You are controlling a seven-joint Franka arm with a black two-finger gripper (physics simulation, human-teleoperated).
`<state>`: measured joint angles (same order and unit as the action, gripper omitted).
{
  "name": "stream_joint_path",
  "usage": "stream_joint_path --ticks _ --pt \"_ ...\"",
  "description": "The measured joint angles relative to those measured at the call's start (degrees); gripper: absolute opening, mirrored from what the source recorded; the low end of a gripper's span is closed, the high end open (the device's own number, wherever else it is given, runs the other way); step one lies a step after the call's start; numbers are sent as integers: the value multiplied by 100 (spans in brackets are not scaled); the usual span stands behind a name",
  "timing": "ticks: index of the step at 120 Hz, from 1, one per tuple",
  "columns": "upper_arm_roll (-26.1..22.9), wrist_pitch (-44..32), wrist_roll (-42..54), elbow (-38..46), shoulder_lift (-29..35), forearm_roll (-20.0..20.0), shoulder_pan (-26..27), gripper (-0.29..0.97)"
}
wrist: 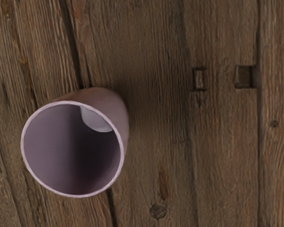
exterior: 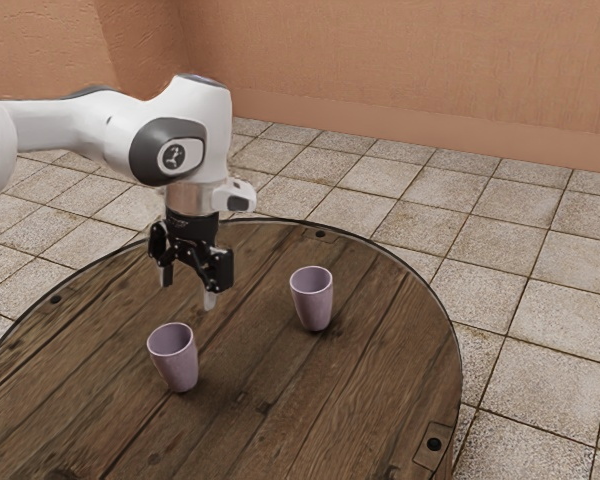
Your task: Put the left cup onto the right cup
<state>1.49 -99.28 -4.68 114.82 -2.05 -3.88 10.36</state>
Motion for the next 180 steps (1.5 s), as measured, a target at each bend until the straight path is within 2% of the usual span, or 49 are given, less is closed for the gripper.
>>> stream_joint_path --ticks 46,98,143,149,168,180 --pt "62 -1370 -87 1169 -43 103 -2 68" --pt "123 -2414 -126 1240 -123 89 -45 68" --pt "166 -2689 -158 1532 -290 106 -212 67" --pt "167 -2700 -160 1540 -309 106 -212 62" --pt "167 -2723 -163 1517 -341 109 -208 25" --pt "167 -2728 -163 1501 -342 110 -209 9"
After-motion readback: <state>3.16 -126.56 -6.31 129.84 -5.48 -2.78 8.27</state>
